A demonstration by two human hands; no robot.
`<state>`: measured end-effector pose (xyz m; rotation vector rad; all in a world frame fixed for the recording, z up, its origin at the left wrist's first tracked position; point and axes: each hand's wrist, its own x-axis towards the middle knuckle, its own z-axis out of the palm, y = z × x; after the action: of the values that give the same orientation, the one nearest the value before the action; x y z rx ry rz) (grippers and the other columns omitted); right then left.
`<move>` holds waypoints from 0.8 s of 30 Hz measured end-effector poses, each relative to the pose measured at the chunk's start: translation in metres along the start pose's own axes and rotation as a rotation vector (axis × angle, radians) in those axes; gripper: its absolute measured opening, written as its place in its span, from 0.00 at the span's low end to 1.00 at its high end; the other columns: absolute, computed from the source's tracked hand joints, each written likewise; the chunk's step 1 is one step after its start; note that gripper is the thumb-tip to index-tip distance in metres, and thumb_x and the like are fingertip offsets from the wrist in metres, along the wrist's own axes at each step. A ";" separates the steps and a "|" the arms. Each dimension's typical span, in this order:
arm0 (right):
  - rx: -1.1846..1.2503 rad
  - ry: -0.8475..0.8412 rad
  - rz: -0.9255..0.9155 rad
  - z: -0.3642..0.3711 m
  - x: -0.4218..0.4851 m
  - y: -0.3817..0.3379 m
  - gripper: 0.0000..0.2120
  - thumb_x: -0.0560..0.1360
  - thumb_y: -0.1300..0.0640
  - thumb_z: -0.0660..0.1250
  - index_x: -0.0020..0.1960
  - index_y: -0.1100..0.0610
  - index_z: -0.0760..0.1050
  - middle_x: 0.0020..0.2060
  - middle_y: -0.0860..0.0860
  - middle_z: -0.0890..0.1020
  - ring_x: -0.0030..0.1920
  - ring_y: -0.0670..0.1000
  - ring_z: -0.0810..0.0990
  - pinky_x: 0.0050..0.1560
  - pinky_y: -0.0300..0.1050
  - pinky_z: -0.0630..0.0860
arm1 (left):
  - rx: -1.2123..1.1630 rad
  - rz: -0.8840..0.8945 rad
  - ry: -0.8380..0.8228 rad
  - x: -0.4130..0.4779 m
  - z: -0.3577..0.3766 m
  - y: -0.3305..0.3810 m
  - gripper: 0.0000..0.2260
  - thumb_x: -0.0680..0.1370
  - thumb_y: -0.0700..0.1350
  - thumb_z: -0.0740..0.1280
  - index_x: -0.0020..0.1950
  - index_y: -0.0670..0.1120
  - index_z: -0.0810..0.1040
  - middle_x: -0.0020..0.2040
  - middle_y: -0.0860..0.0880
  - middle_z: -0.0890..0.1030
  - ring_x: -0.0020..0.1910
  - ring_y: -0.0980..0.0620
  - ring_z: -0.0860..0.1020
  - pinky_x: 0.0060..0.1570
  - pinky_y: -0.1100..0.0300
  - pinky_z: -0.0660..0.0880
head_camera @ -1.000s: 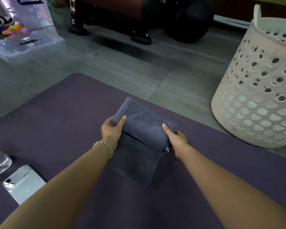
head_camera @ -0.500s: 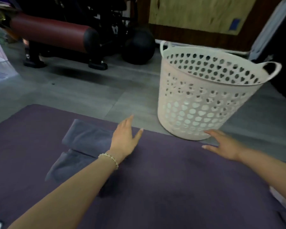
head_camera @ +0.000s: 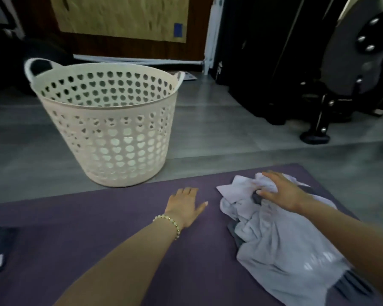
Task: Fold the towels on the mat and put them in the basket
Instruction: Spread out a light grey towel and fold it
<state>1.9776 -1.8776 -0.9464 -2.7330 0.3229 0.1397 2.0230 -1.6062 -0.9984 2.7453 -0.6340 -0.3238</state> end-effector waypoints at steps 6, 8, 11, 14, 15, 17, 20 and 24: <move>0.108 -0.018 0.138 0.025 -0.016 0.093 0.45 0.63 0.26 0.66 0.70 0.54 0.67 0.69 0.51 0.70 0.70 0.53 0.68 0.71 0.49 0.63 | -0.139 0.125 -0.150 0.029 0.068 0.079 0.25 0.81 0.57 0.54 0.75 0.47 0.59 0.74 0.48 0.62 0.72 0.48 0.61 0.68 0.55 0.61; 0.078 -0.002 0.179 0.034 -0.019 0.109 0.37 0.69 0.34 0.68 0.70 0.53 0.67 0.69 0.51 0.70 0.70 0.53 0.68 0.71 0.47 0.61 | -0.255 0.133 -0.199 0.035 0.084 0.098 0.25 0.82 0.57 0.54 0.76 0.47 0.59 0.74 0.49 0.62 0.73 0.49 0.60 0.69 0.55 0.61; 0.118 0.117 0.173 0.043 -0.011 0.118 0.23 0.71 0.40 0.69 0.60 0.51 0.74 0.59 0.51 0.75 0.61 0.53 0.74 0.63 0.43 0.67 | -0.474 0.101 -0.234 0.046 0.103 0.119 0.22 0.82 0.55 0.53 0.73 0.47 0.64 0.71 0.47 0.67 0.70 0.49 0.65 0.67 0.57 0.64; 0.234 0.305 0.154 0.042 -0.003 0.121 0.20 0.71 0.41 0.70 0.56 0.51 0.74 0.57 0.51 0.76 0.61 0.53 0.73 0.61 0.42 0.66 | -0.672 0.064 -0.245 0.051 0.109 0.137 0.21 0.82 0.57 0.51 0.68 0.49 0.70 0.65 0.50 0.75 0.64 0.52 0.72 0.63 0.58 0.68; 0.223 0.342 0.196 0.040 -0.002 0.124 0.23 0.71 0.39 0.68 0.60 0.51 0.73 0.61 0.52 0.74 0.64 0.54 0.70 0.65 0.45 0.64 | -0.720 0.071 -0.231 0.051 0.110 0.142 0.21 0.82 0.57 0.50 0.67 0.49 0.71 0.63 0.53 0.76 0.62 0.55 0.73 0.63 0.59 0.68; 0.191 0.265 0.314 0.032 -0.001 0.126 0.32 0.71 0.30 0.60 0.65 0.50 0.70 0.65 0.53 0.73 0.69 0.56 0.66 0.70 0.50 0.57 | -0.808 0.056 -0.217 0.054 0.106 0.151 0.20 0.83 0.54 0.50 0.68 0.48 0.71 0.60 0.58 0.73 0.58 0.61 0.71 0.60 0.66 0.64; 0.263 0.055 0.303 0.026 -0.005 0.122 0.28 0.71 0.27 0.52 0.53 0.45 0.76 0.54 0.51 0.80 0.62 0.55 0.74 0.66 0.48 0.63 | -0.960 -0.026 -0.239 0.054 0.093 0.166 0.23 0.82 0.57 0.47 0.68 0.49 0.72 0.59 0.56 0.74 0.59 0.60 0.72 0.58 0.65 0.64; 0.788 -0.143 0.226 0.033 -0.007 0.091 0.31 0.77 0.33 0.49 0.63 0.52 0.77 0.62 0.49 0.78 0.66 0.50 0.72 0.72 0.44 0.61 | -1.284 -0.332 -0.274 0.052 0.080 0.169 0.25 0.79 0.65 0.47 0.59 0.51 0.75 0.49 0.51 0.80 0.48 0.53 0.78 0.43 0.65 0.77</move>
<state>1.9466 -1.9452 -1.0084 -1.8952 0.5154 0.2138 1.9803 -1.7943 -1.0222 1.5384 0.0509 -0.8298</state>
